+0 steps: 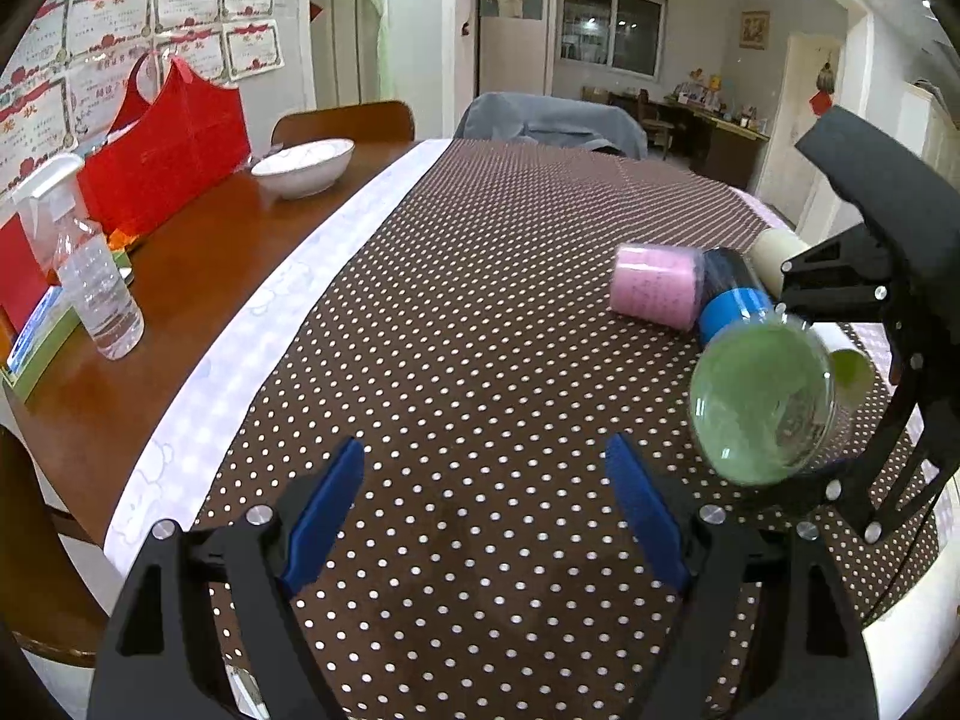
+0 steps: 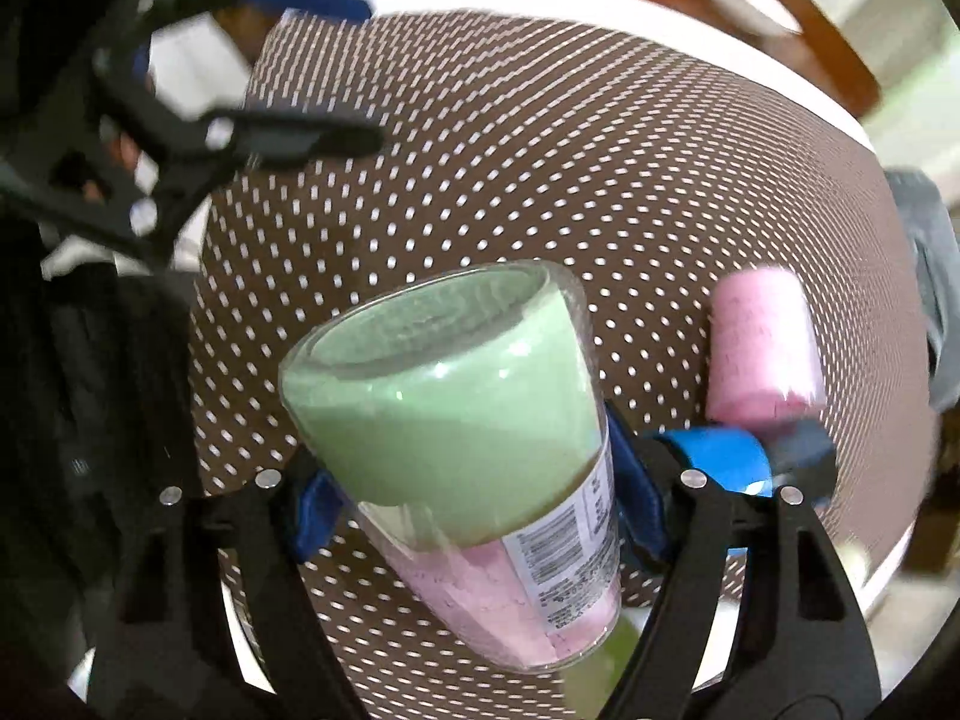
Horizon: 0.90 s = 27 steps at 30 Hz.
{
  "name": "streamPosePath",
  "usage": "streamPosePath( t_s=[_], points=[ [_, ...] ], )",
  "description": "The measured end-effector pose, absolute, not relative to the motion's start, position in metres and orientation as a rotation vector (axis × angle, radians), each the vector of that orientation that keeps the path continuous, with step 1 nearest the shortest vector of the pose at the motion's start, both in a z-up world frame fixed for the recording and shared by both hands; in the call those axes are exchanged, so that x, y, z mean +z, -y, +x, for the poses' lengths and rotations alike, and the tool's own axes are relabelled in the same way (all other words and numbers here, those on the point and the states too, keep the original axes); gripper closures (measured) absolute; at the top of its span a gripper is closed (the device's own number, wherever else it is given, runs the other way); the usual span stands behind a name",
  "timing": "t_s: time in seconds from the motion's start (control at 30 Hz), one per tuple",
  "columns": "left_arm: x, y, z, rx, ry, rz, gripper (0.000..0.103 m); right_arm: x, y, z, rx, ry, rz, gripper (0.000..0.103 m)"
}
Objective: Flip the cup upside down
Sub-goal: 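Lift the jar with the right tool and rotate it green lid up, then lower the upright jar onto the cloth with the right tool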
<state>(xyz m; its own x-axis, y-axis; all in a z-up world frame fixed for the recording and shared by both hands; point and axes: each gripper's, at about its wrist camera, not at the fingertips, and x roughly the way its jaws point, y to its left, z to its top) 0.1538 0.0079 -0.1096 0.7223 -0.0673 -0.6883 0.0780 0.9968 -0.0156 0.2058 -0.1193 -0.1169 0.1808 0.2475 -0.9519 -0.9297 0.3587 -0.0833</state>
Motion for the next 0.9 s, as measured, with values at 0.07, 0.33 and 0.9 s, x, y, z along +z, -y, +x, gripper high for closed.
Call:
streamPosePath(
  t_s=[0.07,0.33,0.9],
  points=[
    [-0.106,-0.005,0.15,-0.09,-0.746,0.021,0.022,-0.113,0.13,0.212,0.957,-1.042,-0.729,0.029],
    [-0.088,0.011,0.133,-0.132,-0.674,0.062,0.022,-0.092,0.174,0.206,0.85,-0.944,-0.355,0.031],
    [-0.075,0.018,0.105,-0.158,-0.596,0.086,0.022,-0.055,0.205,0.152,0.612,-0.619,0.051,0.031]
  ],
)
